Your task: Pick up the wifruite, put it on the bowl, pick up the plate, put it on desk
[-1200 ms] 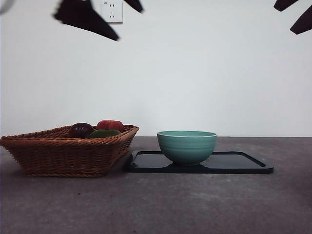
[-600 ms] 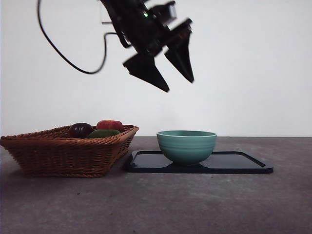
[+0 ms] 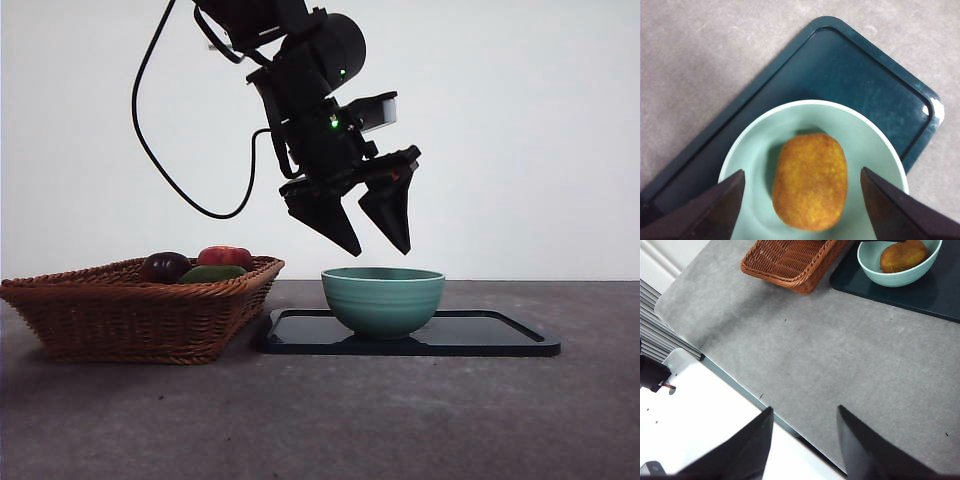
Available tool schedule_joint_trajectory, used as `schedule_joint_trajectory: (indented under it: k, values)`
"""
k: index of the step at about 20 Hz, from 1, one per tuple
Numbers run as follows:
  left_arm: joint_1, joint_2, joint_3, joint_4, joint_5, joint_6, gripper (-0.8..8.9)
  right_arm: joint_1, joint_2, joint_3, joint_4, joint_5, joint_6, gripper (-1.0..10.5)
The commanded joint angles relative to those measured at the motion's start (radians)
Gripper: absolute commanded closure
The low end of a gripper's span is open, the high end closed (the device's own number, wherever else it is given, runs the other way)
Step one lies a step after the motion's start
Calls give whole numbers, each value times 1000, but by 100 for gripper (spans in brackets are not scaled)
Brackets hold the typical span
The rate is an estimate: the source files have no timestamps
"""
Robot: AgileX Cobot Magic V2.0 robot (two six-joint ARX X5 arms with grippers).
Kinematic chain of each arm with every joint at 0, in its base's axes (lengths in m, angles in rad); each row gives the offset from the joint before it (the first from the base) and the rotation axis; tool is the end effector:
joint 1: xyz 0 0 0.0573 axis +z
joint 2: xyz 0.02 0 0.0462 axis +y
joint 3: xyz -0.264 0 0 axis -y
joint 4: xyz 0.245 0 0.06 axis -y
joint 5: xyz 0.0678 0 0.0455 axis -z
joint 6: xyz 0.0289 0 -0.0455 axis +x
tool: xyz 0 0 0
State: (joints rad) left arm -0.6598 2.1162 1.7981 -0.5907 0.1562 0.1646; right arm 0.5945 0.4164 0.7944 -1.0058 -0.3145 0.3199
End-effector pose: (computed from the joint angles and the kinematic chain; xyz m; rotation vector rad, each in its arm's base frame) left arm 0.3667 -0.2902 0.2336 0.3774 0.8418 -0.8331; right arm 0.0457 0.0417 0.3005 0.1971 0.7758 0.7656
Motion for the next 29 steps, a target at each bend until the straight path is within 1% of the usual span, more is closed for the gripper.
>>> schedule_joint_trajectory:
  k: [1, 14, 17, 27, 28, 29]
  values:
    - [-16, 46, 32, 16, -2, 16, 440, 7, -1, 17, 6, 0, 10, 743]
    - [-23, 92, 32, 29, -2, 41, 439, 7, -1, 17, 11, 8, 10, 743]
    - [-27, 103, 32, 34, -2, 63, 439, 7, -1, 17, 11, 8, 10, 743]
    - [-29, 125, 32, 30, -3, 63, 443, 7, -1, 17, 11, 8, 8, 743]
    - [-29, 125, 32, 31, -3, 64, 483, 7, -1, 17, 11, 8, 6, 743]
    - [-30, 125, 32, 32, -3, 63, 559, 7, -1, 17, 11, 8, 6, 743]
